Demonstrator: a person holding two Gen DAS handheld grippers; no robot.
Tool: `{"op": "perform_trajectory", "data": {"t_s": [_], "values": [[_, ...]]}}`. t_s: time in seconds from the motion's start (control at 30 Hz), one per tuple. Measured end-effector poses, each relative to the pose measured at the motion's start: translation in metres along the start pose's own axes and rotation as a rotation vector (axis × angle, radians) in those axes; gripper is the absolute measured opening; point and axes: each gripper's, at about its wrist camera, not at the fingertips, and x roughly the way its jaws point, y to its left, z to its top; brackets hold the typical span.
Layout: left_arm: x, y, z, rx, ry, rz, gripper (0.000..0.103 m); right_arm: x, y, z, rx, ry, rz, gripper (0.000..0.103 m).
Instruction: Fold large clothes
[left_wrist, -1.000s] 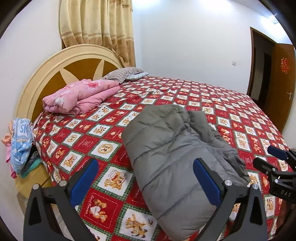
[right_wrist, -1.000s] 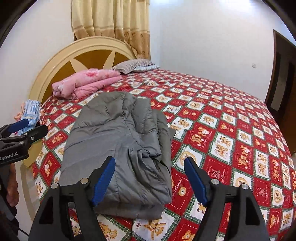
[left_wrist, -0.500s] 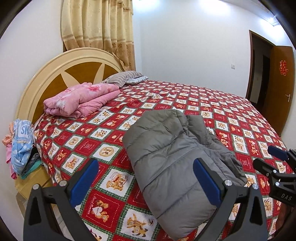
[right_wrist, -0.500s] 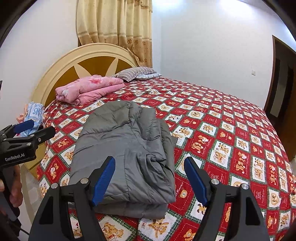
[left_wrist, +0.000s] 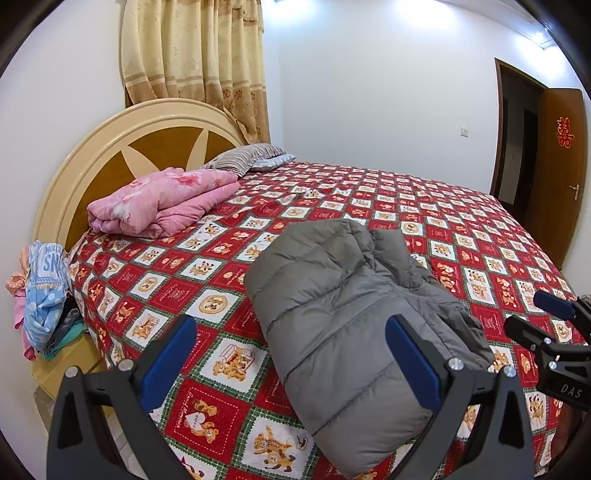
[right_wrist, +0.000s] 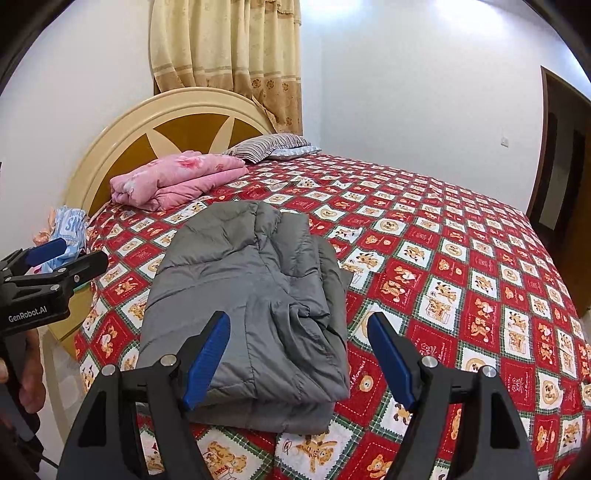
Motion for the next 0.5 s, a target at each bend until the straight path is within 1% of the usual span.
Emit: {"op": "perform_trajectory", "data": {"t_s": [0.5], "values": [[0.0003, 0.003, 0.0009, 0.001, 0.001, -0.001, 0.103, 0.0045, -0.0004, -0.0028, 0.005, 0.01, 0.007, 0.077]]}}
